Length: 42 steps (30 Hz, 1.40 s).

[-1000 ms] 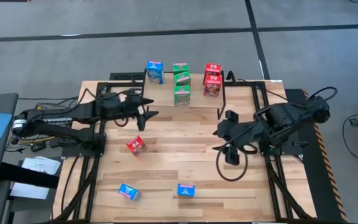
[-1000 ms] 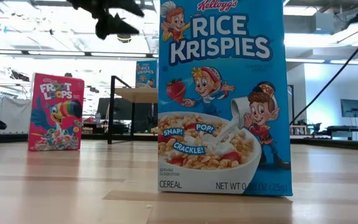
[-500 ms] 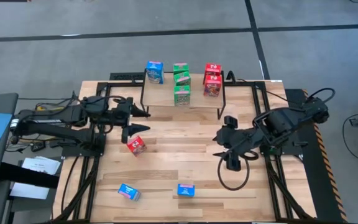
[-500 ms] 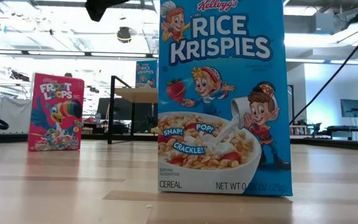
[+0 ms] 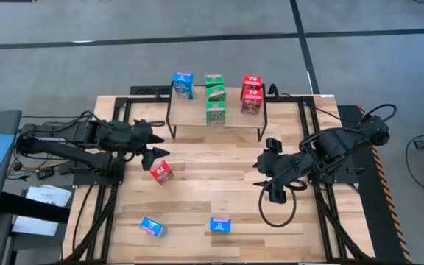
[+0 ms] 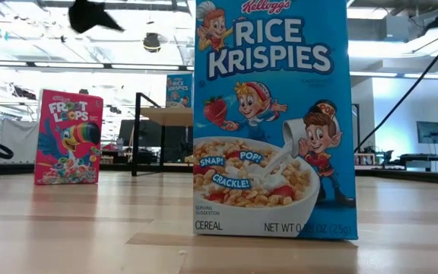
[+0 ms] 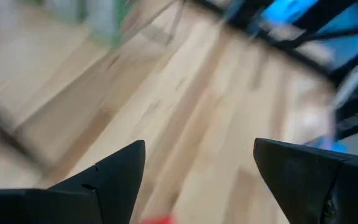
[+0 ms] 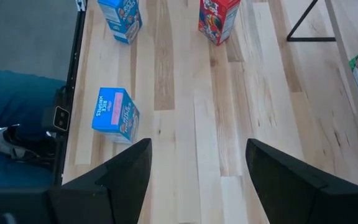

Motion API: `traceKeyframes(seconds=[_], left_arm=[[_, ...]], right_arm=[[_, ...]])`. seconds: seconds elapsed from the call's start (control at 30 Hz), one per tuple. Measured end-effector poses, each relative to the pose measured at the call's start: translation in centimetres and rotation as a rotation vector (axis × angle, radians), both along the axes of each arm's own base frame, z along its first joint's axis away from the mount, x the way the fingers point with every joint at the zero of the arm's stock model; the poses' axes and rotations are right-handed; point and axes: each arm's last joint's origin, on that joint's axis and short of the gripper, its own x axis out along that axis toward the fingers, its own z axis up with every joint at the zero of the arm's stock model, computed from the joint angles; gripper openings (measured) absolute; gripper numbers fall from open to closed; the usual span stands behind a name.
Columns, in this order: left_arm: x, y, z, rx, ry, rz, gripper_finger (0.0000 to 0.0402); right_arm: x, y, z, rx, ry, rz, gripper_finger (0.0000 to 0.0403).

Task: Stack cereal on shelf
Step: Put the red cereal box on the shelf aligned with the red cereal boxes

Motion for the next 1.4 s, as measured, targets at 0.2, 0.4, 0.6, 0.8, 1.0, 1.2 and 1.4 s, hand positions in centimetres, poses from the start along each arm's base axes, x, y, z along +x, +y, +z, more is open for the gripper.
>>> traceKeyframes(seconds=[0.2,0.4,0.6,0.8,1.0,1.2,1.4], left_arm=[[-0.3,0.0,-1.8,-0.04,0.182,0.084,0.0288],[0.8,-0.1,-2.5,-0.061,0.23,0.09,0.0288],[2.0,-0.2,-3.7,-0.052,0.321,0.068,0.0288],[3.0,-0.5,-4.6,-0.052,0.384,0.011,0.0288],[3.6,-0.6,-5.0,-0.071,0.413,-0.018,0.0288],[3.9,-0.6,-5.4,-0.077,0.432,0.0,0.0288],[4.1,-0.6,-5.6,-0.091,0.439,0.014,0.0288]], right_arm=[[0.0,0.0,0.0,-0.001,0.001,-0.002,0.0286],[0.0,0.0,0.0,-0.001,0.0,-0.002,0.0286],[0.0,0.0,0.0,-0.003,0.002,-0.002,0.0286],[-0.1,-0.1,0.0,-0.005,0.008,-0.002,0.0286],[-0.1,-0.1,-0.1,-0.007,0.011,-0.002,0.0286],[0.1,0.0,-0.2,-0.012,0.02,-0.002,0.0286],[0.5,0.2,-0.8,-0.027,0.051,-0.001,0.0286]])
